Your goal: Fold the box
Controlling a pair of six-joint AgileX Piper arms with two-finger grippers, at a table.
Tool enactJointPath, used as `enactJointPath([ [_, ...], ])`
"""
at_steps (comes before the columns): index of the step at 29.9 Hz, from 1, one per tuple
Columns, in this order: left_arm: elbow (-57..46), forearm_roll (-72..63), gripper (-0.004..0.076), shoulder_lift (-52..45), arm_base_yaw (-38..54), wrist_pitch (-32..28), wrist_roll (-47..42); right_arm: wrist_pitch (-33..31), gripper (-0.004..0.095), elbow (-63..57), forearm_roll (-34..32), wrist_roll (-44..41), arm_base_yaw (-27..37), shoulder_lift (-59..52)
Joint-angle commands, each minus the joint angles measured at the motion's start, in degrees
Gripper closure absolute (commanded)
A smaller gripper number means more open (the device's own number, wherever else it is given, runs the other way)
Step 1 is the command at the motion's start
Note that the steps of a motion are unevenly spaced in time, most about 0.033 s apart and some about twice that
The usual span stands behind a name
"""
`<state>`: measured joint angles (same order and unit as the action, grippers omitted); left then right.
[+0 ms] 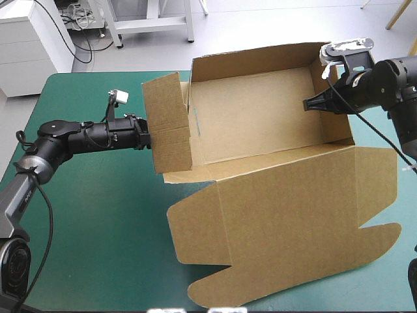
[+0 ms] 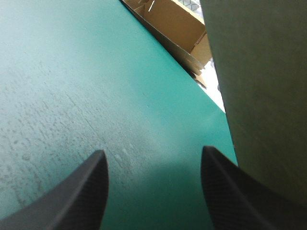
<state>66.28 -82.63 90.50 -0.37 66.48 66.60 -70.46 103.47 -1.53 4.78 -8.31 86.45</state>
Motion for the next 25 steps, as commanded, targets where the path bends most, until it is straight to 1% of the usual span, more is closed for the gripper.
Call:
enactJointPath([
  [1, 1.8, -4.9, 0.0307, -3.6, -0.4, 5.6, 0.2, 3.4, 0.0929, 1.7, -1.3, -0.1, 0.2, -1.0],
  [4, 1.8, -4.7, 0.0307, -4.5, -0.4, 6.9, 0.2, 3.4, 0.0929, 1.7, -2.0, -0.1, 0.2, -1.0],
  [9, 1.8, -2.6, 0.0307, -7.2, -0.4, 6.9, 0.2, 3.4, 0.0929, 1.7, -3.8, -0.1, 0.2, -1.0],
  [14, 1.8, -2.5, 0.0307, -10.1, -0.4, 6.8, 0.1, 3.4, 0.0930, 1.7, -3.8, -0.1, 0.2, -1.0],
  [20, 1.8, 2.8, 0.0307, -11.4, -0.3, 5.1, -0.2, 3.4, 0.0929, 1.7, -3.8, -0.3, 0.2, -1.0],
  [25, 1.8, 7.6, 0.0307, -12.2, -0.3, 3.2, -3.3, 3.4, 0.0930, 1.7, -3.7, -0.3, 0.2, -1.0],
])
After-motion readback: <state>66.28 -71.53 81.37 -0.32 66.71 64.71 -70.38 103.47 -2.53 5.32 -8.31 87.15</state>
